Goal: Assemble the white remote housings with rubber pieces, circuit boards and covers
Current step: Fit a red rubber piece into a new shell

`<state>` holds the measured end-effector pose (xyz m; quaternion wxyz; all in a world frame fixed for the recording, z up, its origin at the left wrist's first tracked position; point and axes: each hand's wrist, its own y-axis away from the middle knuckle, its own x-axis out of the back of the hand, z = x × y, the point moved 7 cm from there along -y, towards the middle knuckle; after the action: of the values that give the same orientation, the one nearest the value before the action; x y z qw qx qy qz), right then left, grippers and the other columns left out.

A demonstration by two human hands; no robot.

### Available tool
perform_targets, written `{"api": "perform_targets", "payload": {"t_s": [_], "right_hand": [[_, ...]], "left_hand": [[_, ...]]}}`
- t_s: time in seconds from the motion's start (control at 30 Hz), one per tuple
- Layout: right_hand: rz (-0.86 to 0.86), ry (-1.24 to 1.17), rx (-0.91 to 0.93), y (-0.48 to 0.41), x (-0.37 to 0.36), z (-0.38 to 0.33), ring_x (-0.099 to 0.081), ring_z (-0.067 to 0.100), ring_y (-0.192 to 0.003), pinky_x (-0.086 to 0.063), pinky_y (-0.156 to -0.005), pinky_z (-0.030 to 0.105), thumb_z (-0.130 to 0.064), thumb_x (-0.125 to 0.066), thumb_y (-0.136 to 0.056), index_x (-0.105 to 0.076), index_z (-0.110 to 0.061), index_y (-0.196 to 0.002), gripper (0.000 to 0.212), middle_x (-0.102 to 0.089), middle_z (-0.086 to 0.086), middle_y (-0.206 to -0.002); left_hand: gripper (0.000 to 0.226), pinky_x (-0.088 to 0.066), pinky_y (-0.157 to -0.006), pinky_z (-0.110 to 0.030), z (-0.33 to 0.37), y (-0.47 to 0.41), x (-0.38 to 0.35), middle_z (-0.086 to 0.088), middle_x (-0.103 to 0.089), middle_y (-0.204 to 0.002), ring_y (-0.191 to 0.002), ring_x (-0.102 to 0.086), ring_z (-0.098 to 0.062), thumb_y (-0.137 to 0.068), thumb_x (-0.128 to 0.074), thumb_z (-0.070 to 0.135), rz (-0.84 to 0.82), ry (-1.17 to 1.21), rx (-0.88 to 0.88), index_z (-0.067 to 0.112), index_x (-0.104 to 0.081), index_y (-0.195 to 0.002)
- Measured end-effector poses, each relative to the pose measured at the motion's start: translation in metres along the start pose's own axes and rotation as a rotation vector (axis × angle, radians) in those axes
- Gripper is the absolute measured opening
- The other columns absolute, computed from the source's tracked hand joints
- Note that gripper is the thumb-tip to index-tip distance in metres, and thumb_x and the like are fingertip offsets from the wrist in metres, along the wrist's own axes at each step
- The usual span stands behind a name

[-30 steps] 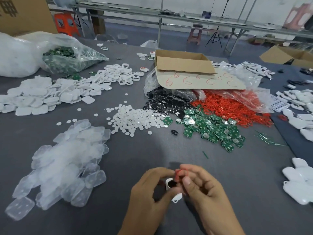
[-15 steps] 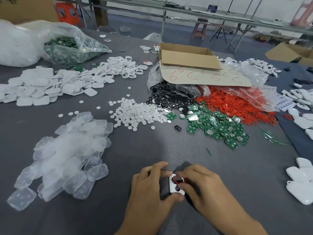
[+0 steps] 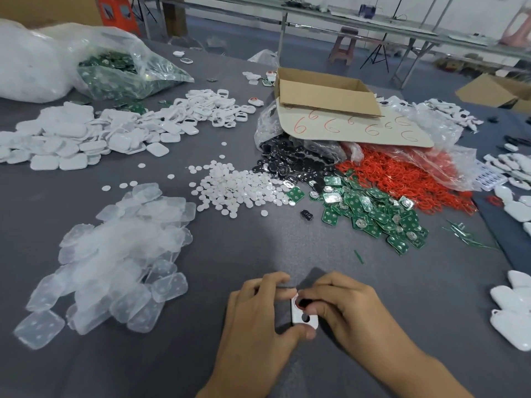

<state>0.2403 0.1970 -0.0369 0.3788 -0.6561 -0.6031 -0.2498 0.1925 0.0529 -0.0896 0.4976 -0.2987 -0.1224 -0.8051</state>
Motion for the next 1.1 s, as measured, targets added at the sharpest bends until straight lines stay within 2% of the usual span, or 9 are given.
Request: {"api": "perform_targets", "payload": {"t_s": [0.17,0.33,0.47,0.53,0.63,0.73,0.9,0.97,1.1], "right_hand": [[0.022,0.010,-0.007,0.000,-0.001,0.000,-0.061,-0.004,-0.079,-0.042,-0.075,0.005,-0.012,-0.074,-0.088,-0.079,-0.024,-0.097,0.016,-0.062,-0.015,-0.091],[-0.078,0.059,-0.059,-0.007,-0.005,0.007,-0.060,0.001,-0.075,-0.040,-0.068,0.007,-0.018,-0.078,-0.086,-0.078,-0.032,-0.090,0.015,-0.061,-0.014,-0.082],[-0.178,-0.083,-0.192,-0.023,-0.001,0.021,-0.066,0.008,-0.076,-0.049,-0.070,0.022,-0.024,-0.087,-0.074,-0.078,-0.042,-0.083,0.023,-0.069,-0.009,-0.078],[-0.264,-0.194,-0.230,-0.030,-0.003,0.023,-0.070,0.006,-0.077,-0.051,-0.071,0.021,-0.020,-0.090,-0.070,-0.079,-0.038,-0.080,0.023,-0.073,-0.012,-0.080],[-0.413,-0.332,-0.276,-0.039,-0.007,0.023,-0.073,0.004,-0.077,-0.051,-0.074,0.016,-0.014,-0.090,-0.069,-0.081,-0.027,-0.078,0.018,-0.077,-0.005,-0.077],[-0.528,-0.278,-0.296,-0.049,-0.011,0.022,-0.072,0.004,-0.078,-0.053,-0.076,0.019,-0.017,-0.092,-0.068,-0.079,-0.029,-0.074,0.018,-0.077,-0.007,-0.078],[-0.595,-0.098,-0.439,-0.060,-0.021,0.026,-0.057,-0.004,-0.052,-0.041,-0.054,0.010,-0.016,-0.095,-0.062,-0.074,-0.028,-0.061,0.024,-0.070,-0.012,-0.059],[-0.606,-0.051,-0.489,-0.062,-0.022,0.026,-0.058,-0.003,-0.053,-0.044,-0.055,0.012,-0.017,-0.095,-0.061,-0.073,-0.027,-0.060,0.024,-0.070,-0.010,-0.059],[-0.433,0.030,-0.489,-0.050,-0.007,0.023,-0.061,0.003,-0.057,-0.048,-0.061,0.023,-0.028,-0.097,-0.056,-0.075,-0.025,-0.069,0.025,-0.072,-0.008,-0.066]], "left_hand": [[0.078,-0.029,-0.092,-0.007,0.001,0.002,0.000,0.051,-0.042,-0.126,-0.119,-0.023,0.018,-0.055,-0.077,0.065,-0.011,0.011,0.001,0.067,-0.033,-0.120],[0.074,-0.032,-0.090,-0.011,0.000,0.002,0.000,0.049,-0.042,-0.127,-0.118,-0.025,0.018,-0.053,-0.075,0.067,0.001,0.005,0.005,0.065,-0.038,-0.118],[0.072,-0.031,-0.089,-0.009,-0.001,0.000,-0.001,0.050,-0.041,-0.125,-0.118,-0.025,0.018,-0.051,-0.075,0.065,-0.001,0.027,0.017,0.064,-0.041,-0.115],[0.073,-0.028,-0.090,-0.005,-0.001,-0.001,-0.002,0.051,-0.038,-0.125,-0.116,-0.023,0.019,-0.052,-0.081,0.060,-0.009,0.043,0.023,0.063,-0.042,-0.113],[0.072,-0.025,-0.089,-0.001,-0.002,-0.001,-0.004,0.050,-0.037,-0.123,-0.114,-0.022,0.020,-0.054,-0.086,0.054,-0.024,0.049,0.031,0.064,-0.042,-0.111],[0.069,-0.027,-0.085,-0.003,-0.004,-0.002,-0.006,0.049,-0.034,-0.120,-0.112,-0.023,0.019,-0.056,-0.087,0.053,-0.048,0.056,0.040,0.062,-0.044,-0.109],[0.065,-0.028,-0.084,-0.005,-0.004,-0.002,-0.006,0.048,-0.034,-0.117,-0.112,-0.023,0.019,-0.056,-0.084,0.057,-0.056,0.067,0.048,0.062,-0.045,-0.107],[0.061,-0.030,-0.083,-0.008,-0.003,-0.002,-0.005,0.047,-0.035,-0.117,-0.111,-0.023,0.020,-0.053,-0.077,0.064,-0.049,0.058,0.042,0.062,-0.046,-0.106],[0.056,-0.032,-0.085,-0.013,0.002,0.001,-0.003,0.047,-0.033,-0.118,-0.115,-0.022,0.020,-0.053,-0.065,0.070,-0.041,0.009,0.019,0.069,-0.043,-0.104]]}}
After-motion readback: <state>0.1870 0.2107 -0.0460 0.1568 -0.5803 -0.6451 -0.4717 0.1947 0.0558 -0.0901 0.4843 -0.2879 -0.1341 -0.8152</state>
